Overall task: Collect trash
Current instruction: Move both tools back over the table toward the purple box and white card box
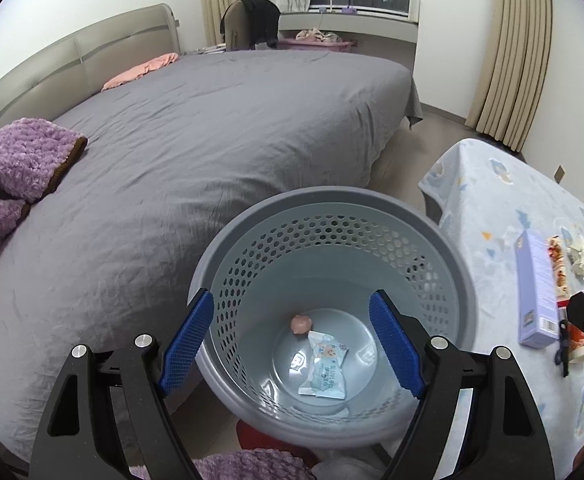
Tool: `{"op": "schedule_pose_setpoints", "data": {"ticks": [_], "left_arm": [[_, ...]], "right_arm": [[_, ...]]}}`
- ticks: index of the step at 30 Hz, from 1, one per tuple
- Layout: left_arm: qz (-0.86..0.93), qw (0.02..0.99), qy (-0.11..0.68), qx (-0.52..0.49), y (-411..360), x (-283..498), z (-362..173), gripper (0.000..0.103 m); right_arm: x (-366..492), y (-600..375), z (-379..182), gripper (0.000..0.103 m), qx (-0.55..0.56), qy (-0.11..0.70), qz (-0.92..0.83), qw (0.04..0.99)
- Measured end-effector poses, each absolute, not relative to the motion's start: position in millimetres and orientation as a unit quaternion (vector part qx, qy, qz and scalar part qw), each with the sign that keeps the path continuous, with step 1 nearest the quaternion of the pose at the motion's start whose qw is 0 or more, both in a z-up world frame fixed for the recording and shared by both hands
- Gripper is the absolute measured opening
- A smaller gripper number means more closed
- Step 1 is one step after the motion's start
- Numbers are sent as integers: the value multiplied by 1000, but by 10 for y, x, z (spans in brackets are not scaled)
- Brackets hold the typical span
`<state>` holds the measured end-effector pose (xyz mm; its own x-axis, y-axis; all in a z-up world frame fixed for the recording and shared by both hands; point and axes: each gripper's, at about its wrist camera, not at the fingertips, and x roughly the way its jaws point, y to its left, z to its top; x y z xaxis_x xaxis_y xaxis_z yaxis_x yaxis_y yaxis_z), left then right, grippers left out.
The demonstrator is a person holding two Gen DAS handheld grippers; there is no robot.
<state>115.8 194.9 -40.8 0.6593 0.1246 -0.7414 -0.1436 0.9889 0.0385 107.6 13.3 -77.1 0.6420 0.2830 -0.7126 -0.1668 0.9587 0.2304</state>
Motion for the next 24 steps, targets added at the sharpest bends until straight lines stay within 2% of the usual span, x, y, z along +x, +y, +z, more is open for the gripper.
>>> {"op": "schedule_pose_setpoints", "data": {"ticks": [11,24], "left_arm": [[20,918,396,-13,1341,849,-212,79],[-46,908,417,2,486,772,-376,79]], "right_arm": [[577,-470,-753,70,91,401,95,907],[256,-1411,-964,70,107,413,23,904]]}}
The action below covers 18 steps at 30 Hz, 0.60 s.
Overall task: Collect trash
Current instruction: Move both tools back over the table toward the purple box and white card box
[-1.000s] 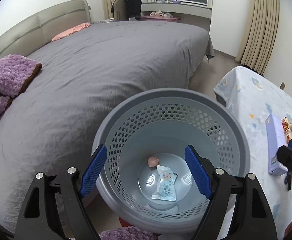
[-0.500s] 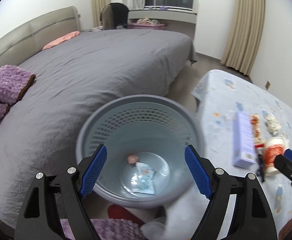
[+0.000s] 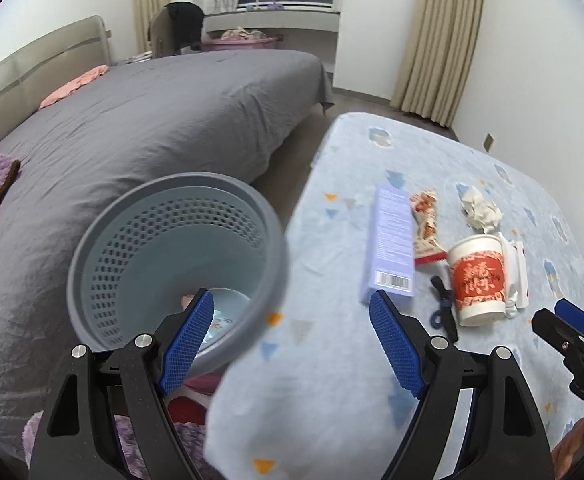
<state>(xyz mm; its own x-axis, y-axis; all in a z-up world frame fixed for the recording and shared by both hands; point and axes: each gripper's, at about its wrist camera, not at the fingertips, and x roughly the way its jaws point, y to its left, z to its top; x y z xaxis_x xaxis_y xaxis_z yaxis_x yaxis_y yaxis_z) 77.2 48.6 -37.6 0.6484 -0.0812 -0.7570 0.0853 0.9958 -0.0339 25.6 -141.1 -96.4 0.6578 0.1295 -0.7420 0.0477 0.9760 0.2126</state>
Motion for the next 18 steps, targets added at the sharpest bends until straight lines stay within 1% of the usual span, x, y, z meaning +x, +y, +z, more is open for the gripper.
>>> {"op": "schedule_pose_setpoints", "data": {"ticks": [8,18], "left_arm": [[-60,904,423,22,158,970,-504,79],[-64,900,430,37,-47,1161,-662,79]], "right_arm": [[330,-1967,-1242,70,127,434,-20,891],[685,-2286,-1504,70,113,446,-36,887]]}}
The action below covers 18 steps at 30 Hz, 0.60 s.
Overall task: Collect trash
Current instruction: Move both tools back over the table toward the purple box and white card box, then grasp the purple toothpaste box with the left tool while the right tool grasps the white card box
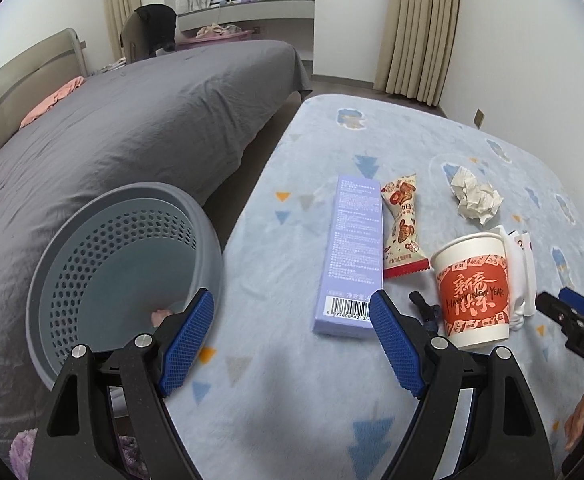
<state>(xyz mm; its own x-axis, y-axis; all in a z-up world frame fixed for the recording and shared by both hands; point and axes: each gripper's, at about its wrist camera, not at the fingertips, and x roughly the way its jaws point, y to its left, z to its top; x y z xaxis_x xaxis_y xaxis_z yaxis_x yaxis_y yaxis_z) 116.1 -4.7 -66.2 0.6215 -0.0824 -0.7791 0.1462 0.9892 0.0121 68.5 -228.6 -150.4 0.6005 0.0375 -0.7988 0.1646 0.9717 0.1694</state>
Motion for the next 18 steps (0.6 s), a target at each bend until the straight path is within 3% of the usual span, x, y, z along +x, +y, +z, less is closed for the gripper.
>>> {"op": "schedule_pose_setpoints", "data": {"ticks": [10,12,18], "left_arm": [[-59,894,442,41,-80,1260,-771,79],[-59,893,444,41,-81,1270,-784,79],[-62,891,448,44,-116,1275,-812,79]], "right_arm": [[944,-2296,-1692,69,89,458,-43,884],[961,-2288,-1706,65,87,458,-41,884],[965,-2235,-1724,36,81,463,-29,882]]}}
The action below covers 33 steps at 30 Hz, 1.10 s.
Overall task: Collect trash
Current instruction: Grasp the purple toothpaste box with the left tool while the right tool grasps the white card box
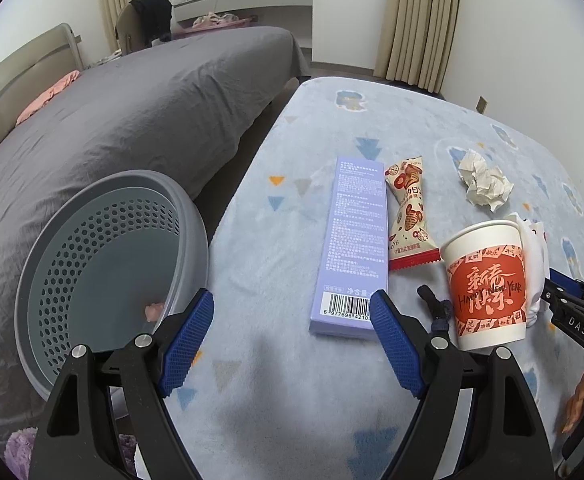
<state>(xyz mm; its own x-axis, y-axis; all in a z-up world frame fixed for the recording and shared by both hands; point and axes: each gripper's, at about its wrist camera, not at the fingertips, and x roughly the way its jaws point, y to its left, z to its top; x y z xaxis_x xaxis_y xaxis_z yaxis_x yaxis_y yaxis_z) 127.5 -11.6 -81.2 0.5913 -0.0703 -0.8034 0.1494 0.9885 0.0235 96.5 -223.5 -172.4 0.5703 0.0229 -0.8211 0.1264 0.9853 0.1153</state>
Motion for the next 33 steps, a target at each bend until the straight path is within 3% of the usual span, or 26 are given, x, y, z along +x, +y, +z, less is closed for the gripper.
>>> {"op": "schedule_pose_setpoints", "data": {"ticks": [2,8,33], "left_arm": [[-62,891,448,45,-119,1272,-815,79],[-62,889,451,46,-140,1270,-822,79],[-73,865,492,61,-436,1798,-1119,79]], "right_arm": [[956,-2214,-1717,23,81,464,-22,882],[905,-2224,-1657,19,94,457,-8,884],[669,-2448,-1410,18,136,425,-2,895]]}}
